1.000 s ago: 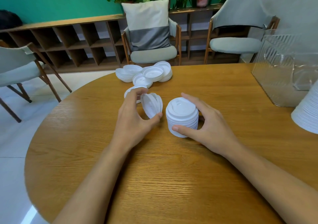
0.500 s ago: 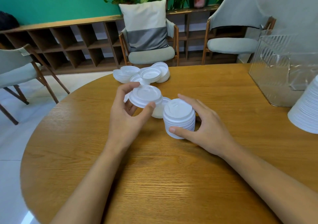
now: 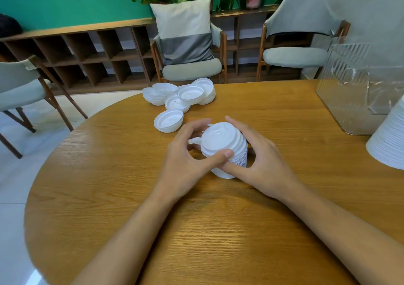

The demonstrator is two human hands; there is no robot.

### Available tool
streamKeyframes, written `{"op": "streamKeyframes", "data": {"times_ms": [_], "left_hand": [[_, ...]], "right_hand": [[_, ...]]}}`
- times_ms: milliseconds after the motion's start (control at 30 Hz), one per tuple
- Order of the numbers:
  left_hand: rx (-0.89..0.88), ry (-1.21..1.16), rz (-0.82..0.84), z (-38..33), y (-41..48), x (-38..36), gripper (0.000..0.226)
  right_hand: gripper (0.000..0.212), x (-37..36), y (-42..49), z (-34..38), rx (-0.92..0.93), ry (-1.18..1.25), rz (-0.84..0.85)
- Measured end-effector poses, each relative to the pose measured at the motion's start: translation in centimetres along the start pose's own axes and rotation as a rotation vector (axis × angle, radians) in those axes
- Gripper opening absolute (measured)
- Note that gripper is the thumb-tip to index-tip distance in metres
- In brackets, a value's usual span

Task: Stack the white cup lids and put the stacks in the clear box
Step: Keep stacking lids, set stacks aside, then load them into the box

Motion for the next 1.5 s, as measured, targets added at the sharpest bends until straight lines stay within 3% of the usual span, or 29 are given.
{"op": "streamKeyframes", "data": {"times_ms": [533, 767, 900, 1000, 1133, 1200, 1333, 1500], "left_hand": [[-0.014, 0.159, -0.137, -1.0, 0.0, -0.4, 0.05], [-0.025, 0.184, -0.08, -0.2, 0.2, -0.4, 0.059], [-0.061, 0.178, -0.037, 0.3, 0.5, 0.8, 0.043], [-0.033, 0.364, -0.1, 1.9, 0.9, 2.2, 0.03], [-0.017, 0.552, -0.014, 3.4, 1.3, 1.9, 0.034], [-0.003, 0.569, -0.031, 3.6, 1.4, 2.2, 0.034], [-0.065, 0.575, -0.14, 2.8, 1.3, 2.8, 0.007], [-0.066, 0.508, -0.15, 2.4, 1.3, 2.7, 0.01]], "right_hand": [[0.09, 0.0, 0.0, 0.0, 0.003, 0.016, 0.012], [0.089, -0.1, 0.0, 0.0, 0.006, 0.027, 0.018], [0.083, 0.0, 0.1, 0.1, 0.026, -0.001, -0.02], [0.081, 0.4, 0.0, -0.3, 0.012, -0.026, -0.046], [0.081, 1.1, 0.0, -0.7, -0.008, -0.037, -0.077], [0.082, 1.2, -0.1, -0.9, -0.016, -0.036, -0.077], [0.082, 1.1, -0.1, -1.1, -0.032, -0.029, -0.066], [0.082, 1.1, 0.0, -1.1, -0.032, -0.022, -0.069]]}}
Point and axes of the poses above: each hand's wrist, its own y-axis towards the middle knuckle, its own x-axis out of the back of the hand, z = x × y, the point moved 7 cm from there along y, towards the middle knuckle
